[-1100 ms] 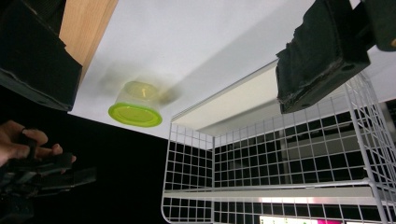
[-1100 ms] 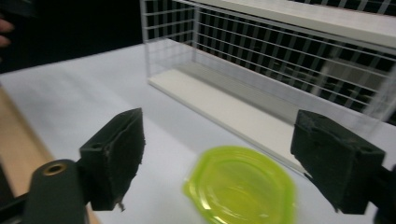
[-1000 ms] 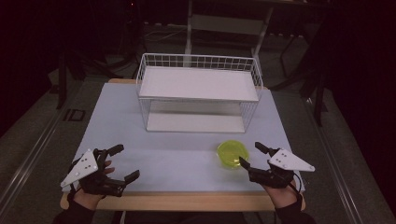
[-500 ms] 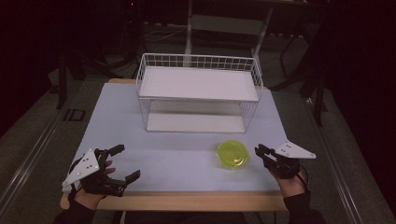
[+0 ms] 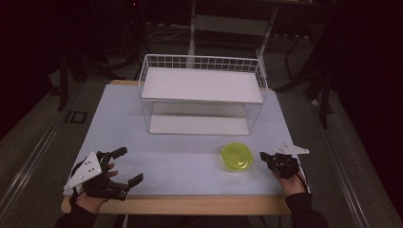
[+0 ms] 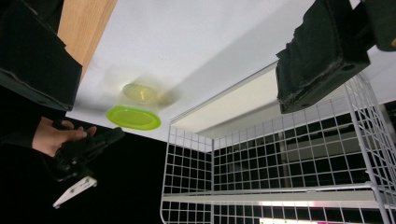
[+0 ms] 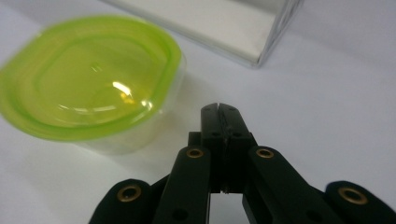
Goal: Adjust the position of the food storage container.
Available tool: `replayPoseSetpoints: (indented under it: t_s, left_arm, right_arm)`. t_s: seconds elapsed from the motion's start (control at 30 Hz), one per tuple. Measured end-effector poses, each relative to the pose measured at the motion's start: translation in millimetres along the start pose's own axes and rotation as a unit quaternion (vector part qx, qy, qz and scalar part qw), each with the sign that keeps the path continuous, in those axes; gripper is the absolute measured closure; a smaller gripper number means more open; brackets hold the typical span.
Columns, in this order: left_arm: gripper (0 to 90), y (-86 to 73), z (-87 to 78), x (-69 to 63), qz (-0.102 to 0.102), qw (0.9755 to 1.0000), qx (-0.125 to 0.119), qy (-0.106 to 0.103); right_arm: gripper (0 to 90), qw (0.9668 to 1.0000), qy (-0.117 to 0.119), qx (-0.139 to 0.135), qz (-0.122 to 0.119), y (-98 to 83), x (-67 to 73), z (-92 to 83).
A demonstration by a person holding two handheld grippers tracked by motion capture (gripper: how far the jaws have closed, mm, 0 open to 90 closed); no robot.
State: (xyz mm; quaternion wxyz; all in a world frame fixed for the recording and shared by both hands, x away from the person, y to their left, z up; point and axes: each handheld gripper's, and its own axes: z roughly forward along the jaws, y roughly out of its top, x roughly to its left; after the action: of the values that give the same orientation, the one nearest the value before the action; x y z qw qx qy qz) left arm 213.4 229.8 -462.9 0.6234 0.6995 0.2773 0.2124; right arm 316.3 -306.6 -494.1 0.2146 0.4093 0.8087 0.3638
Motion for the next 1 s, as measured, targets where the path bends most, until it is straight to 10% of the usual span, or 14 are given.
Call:
replayPoseSetpoints:
  t_s: [1.0]
  left_arm:
    - [1.0, 0.3, 0.3, -0.9, 0.008, 1.0, 0.004, 0.001]
  right_arm:
    - [90.0, 0.9935, 0.085, 0.071, -0.027, 5.5, 43.6, 46.3]
